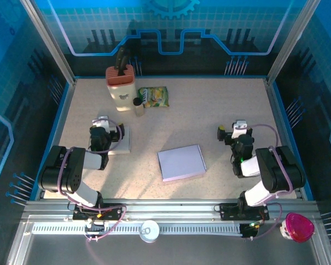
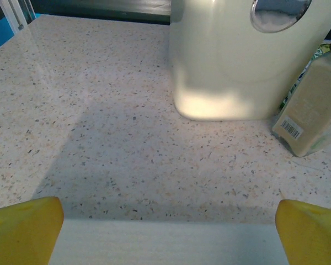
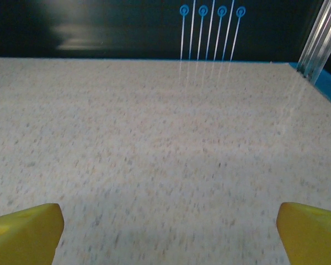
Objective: Fold the paper box
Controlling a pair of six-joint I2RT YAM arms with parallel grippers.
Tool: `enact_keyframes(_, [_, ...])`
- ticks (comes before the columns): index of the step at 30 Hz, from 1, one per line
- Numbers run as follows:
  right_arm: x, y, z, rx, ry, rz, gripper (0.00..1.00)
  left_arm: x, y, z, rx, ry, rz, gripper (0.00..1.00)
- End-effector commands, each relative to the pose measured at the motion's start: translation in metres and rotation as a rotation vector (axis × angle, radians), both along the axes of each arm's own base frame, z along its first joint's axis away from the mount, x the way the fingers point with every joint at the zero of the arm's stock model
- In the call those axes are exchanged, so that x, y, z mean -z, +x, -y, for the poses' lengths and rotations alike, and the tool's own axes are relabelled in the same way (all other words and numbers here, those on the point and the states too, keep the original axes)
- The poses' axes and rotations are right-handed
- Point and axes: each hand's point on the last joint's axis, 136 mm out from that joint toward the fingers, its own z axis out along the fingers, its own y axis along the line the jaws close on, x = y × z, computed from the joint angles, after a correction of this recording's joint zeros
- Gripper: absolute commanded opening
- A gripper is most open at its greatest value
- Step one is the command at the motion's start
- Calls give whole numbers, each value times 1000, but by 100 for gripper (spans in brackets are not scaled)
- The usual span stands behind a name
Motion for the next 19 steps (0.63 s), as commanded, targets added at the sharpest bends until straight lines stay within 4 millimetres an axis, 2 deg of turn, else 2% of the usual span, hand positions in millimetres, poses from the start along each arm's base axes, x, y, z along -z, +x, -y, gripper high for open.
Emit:
enact_keyframes(1, [-3, 15, 1, 15, -19, -50, 100, -14, 7, -3, -14, -14, 56, 99])
enact_keyframes(4, [-3, 23, -13, -20, -71, -76, 100, -15, 7, -2, -13, -19, 57, 99])
enact_keyframes(17, [-3, 20, -12, -5, -84, -63, 100, -15, 6, -2, -12, -18, 60, 99])
enact_keyframes(19, [-11, 8, -9, 22, -86, 7, 100, -18, -5, -5, -31, -17, 116, 99])
